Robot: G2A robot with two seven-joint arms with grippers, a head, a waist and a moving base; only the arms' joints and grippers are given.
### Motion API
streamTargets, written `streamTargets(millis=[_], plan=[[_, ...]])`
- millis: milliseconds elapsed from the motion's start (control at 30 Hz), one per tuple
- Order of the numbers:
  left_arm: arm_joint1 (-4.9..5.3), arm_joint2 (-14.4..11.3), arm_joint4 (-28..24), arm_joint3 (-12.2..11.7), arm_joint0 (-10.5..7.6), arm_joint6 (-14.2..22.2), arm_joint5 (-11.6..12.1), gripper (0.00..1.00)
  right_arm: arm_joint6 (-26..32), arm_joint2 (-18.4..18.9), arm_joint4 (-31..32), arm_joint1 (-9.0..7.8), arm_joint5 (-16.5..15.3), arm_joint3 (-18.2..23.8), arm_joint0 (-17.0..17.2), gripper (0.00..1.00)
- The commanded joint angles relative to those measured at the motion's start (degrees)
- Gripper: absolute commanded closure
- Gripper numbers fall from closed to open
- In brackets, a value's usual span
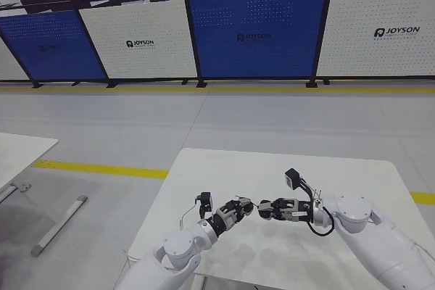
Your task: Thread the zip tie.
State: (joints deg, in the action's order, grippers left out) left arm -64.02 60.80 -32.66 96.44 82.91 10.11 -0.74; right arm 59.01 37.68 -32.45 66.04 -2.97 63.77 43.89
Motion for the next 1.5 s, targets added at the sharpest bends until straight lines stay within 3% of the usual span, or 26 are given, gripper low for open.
streamTargets(millis=[0, 67, 100, 167, 267, 300, 333, 1000, 1033, 1067, 1100, 1200, 1400, 1467], plan=[[-0.03, 0.08, 0.19, 0.02, 0.01, 0.12, -0.19, 0.73, 0.00, 0.00, 0.00, 0.00, 0.00, 0.00, 0.00, 1.00], [-0.08, 0.14, 0.27, -0.06, -0.03, 0.19, -0.26, 0.77, 0.00, 0.00, 0.00, 0.00, 0.00, 0.00, 0.00, 1.00], [-0.10, 0.15, 0.34, -0.09, -0.05, 0.24, -0.29, 0.84, 0.00, 0.00, 0.00, 0.00, 0.00, 0.00, 0.00, 1.00], [-0.14, 0.20, 0.52, -0.16, -0.06, 0.26, -0.27, 0.78, 0.00, 0.00, 0.00, 0.00, 0.00, 0.00, 0.00, 1.00], [-0.20, 0.23, 0.97, -0.28, -0.09, 0.26, -0.23, 0.87, 0.00, 0.00, 0.00, 0.00, 0.00, 0.00, 0.00, 1.00], [-0.23, 0.25, 1.08, -0.32, -0.08, 0.31, -0.23, 0.98, 0.00, 0.00, 0.00, 0.00, 0.00, 0.00, 0.00, 1.00], [-0.24, 0.28, 1.18, -0.42, -0.09, 0.31, -0.30, 1.00, 0.00, 0.00, 0.00, 0.00, 0.00, 0.00, 0.00, 1.00], [-0.56, 0.91, 2.03, -0.30, 0.08, 1.55, -0.74, 1.00, 0.00, 0.00, 0.00, 0.00, 0.00, 0.00, 0.00, 1.00], [-0.56, 0.98, 2.03, -0.28, 0.15, 1.61, -0.76, 0.93, 0.00, 0.00, 0.00, 0.00, 0.00, 0.00, 0.00, 1.00], [-0.56, 1.05, 2.05, -0.27, 0.21, 1.69, -0.79, 0.73, 0.00, 0.00, 0.00, 0.00, 0.00, 0.00, 0.00, 1.00], [-0.56, 1.15, 2.09, -0.25, 0.27, 1.80, -0.84, 0.69, 0.00, 0.00, 0.00, 0.00, 0.00, 0.00, 0.00, 1.00], [-0.58, 1.30, 2.11, -0.19, 0.37, 1.97, -0.87, 0.69, 0.00, 0.00, 0.00, 0.00, 0.00, 0.00, 0.00, 1.00], [-0.67, 1.49, 2.24, -0.23, 0.50, 2.10, -0.86, 0.82, 0.00, 0.00, 0.00, 0.00, 0.00, 0.00, 0.00, 1.00], [-0.70, 1.53, 2.39, -0.25, 0.52, 2.15, -0.87, 0.99, 0.00, 0.00, 0.00, 0.00, 0.00, 0.00, 0.00, 1.00]])
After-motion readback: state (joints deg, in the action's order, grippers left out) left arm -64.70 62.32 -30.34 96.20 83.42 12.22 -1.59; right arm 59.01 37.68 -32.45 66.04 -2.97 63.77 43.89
